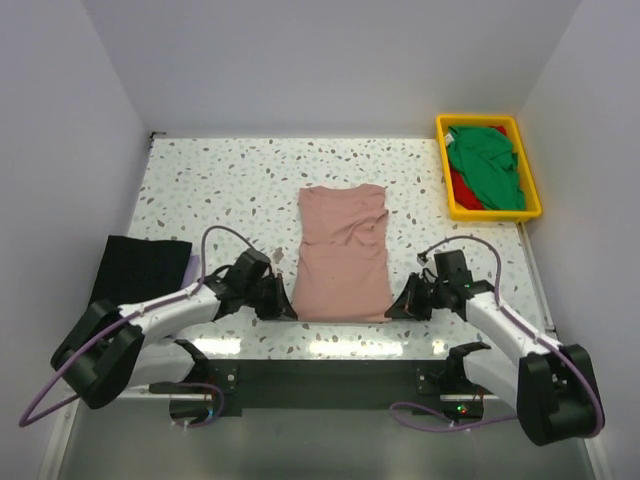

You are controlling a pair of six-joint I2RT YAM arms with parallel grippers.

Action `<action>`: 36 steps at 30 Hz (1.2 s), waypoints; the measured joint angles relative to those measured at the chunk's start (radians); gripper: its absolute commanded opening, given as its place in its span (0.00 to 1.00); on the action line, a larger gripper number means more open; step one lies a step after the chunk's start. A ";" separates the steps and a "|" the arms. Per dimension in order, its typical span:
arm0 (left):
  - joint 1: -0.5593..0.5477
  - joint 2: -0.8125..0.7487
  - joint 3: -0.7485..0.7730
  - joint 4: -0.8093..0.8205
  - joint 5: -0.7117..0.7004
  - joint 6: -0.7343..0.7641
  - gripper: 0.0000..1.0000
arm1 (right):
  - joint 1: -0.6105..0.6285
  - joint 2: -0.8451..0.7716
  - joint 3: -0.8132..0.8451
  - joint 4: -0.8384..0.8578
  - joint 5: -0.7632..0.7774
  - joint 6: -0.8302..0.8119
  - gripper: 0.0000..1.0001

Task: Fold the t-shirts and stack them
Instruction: Fold the tshirt

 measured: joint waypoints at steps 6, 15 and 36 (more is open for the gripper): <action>-0.026 -0.194 -0.003 -0.127 -0.006 0.000 0.00 | 0.002 -0.216 -0.008 -0.158 -0.025 -0.027 0.00; -0.028 -0.256 0.163 -0.301 -0.056 0.019 0.00 | 0.006 -0.293 0.180 -0.388 -0.003 -0.090 0.00; 0.231 0.245 0.753 -0.306 0.031 0.200 0.00 | -0.001 0.246 0.616 -0.158 0.048 -0.036 0.00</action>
